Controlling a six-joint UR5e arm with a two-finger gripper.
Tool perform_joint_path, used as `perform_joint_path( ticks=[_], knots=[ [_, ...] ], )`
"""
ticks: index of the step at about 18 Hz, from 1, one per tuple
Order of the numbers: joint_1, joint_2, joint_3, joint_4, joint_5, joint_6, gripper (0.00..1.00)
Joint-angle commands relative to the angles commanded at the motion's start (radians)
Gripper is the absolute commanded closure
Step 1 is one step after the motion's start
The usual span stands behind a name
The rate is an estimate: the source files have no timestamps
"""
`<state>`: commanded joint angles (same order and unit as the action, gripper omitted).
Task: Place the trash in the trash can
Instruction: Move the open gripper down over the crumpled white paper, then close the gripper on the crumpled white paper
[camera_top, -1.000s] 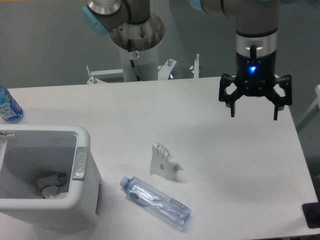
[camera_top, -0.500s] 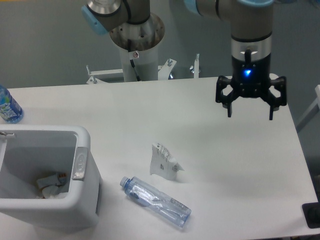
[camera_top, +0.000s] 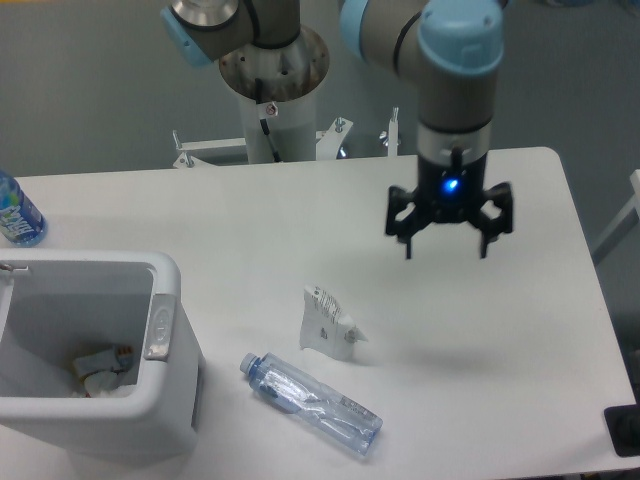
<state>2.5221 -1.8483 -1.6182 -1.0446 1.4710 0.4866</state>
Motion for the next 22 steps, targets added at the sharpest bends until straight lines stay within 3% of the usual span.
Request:
perform_joint_path(
  ticks=[3,10,17,22],
  knots=[
    [-0.022,-0.029,-0.041,0.003,0.0,-0.084,0.0],
    [-0.075,-0.098,-0.015,0.005,-0.005,-0.267,0.0],
    [-0.132,-0.144,-0.038,0.049,0.037,-0.275,0.0],
    [-0.14,-0.173,-0.114,0.115,0.092,-0.276,0.0]
  ],
)
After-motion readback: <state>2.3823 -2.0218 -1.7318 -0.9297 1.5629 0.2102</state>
